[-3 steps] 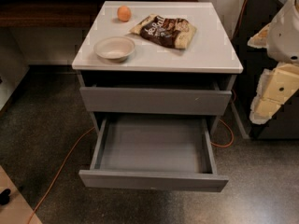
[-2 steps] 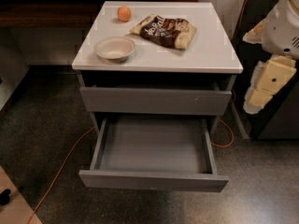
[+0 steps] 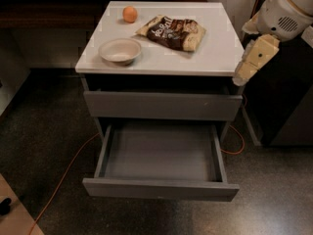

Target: Place brown chip bag into middle drawer

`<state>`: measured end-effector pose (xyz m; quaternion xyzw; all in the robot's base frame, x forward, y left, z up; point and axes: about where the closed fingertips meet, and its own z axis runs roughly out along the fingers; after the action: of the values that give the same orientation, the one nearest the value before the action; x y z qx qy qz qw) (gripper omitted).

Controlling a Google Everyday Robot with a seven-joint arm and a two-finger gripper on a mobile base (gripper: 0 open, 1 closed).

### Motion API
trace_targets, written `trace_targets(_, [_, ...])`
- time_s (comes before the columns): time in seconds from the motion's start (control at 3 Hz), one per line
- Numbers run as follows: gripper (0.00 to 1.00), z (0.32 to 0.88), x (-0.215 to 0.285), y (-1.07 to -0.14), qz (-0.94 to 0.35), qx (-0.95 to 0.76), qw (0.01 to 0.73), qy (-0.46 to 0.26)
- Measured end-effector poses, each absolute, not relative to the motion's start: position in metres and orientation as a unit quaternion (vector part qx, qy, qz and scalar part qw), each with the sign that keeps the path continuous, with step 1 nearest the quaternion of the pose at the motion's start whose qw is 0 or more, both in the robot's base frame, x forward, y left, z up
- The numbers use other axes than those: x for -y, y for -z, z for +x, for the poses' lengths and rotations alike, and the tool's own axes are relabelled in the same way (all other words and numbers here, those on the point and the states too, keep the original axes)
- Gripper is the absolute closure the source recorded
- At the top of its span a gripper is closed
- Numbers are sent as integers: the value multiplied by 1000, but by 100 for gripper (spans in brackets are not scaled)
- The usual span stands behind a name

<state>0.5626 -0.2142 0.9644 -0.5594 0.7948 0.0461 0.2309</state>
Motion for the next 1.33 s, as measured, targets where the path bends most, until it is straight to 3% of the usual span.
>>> trace_targets(1.33, [0, 747, 195, -915, -420, -854, 301, -56])
